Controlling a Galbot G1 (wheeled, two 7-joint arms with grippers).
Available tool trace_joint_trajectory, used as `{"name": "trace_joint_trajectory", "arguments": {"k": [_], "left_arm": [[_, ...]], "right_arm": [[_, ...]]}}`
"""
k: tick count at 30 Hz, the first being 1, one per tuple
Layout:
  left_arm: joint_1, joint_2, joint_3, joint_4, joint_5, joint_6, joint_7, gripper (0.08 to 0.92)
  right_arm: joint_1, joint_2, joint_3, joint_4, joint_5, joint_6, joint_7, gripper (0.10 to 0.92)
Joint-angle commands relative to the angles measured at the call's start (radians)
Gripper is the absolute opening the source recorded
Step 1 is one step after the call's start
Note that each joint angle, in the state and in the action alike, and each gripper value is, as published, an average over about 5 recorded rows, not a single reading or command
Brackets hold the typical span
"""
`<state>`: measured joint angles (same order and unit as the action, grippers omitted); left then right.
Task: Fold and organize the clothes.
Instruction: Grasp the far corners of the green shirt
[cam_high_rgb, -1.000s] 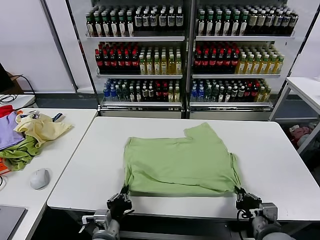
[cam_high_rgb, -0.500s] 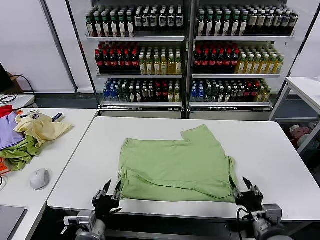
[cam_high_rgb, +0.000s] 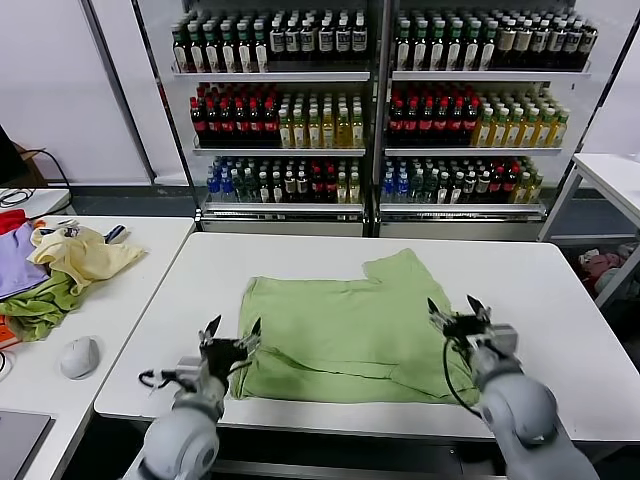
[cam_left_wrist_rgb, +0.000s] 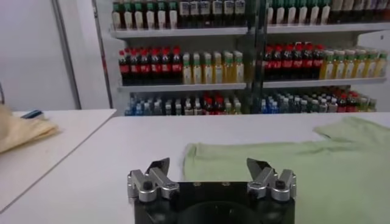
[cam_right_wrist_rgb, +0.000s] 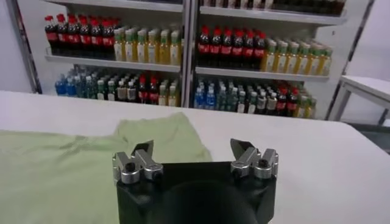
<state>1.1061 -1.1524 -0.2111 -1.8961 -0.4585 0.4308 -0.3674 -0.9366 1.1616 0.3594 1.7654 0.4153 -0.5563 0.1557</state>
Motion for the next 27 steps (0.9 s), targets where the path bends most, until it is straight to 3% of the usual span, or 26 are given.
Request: {"name": "trace_joint_trajectory", "arguments": {"k": [1,7,13,27], "left_arm": [[-0.457,-0.042,0.169,0.48,-0.068,0.008,-0.011,0.822],[-0.546,-0.075,0.193,0.637,-0.078,0.019,-0.027,0.823],[-0.571,-0.098,0.194,0.711,-0.083,0.037,-0.043,0.823],[-0.536,-0.108,0.191,0.707,-0.109,0.035,-0.026,0.823]], "right_arm": [[0.436,0.054,-0.171,-0.453,0.014,-0.021,0.007,0.823],[0.52,0.104,-0.189,-0.63,0.018,-0.018,0.006,0.823],[0.562,0.147,-0.192,-0.758,0.009,-0.008,0.002,0.823],[0.591,0.233,-0.174,-0.92,-0.082,0.023,-0.019,0.823]]}}
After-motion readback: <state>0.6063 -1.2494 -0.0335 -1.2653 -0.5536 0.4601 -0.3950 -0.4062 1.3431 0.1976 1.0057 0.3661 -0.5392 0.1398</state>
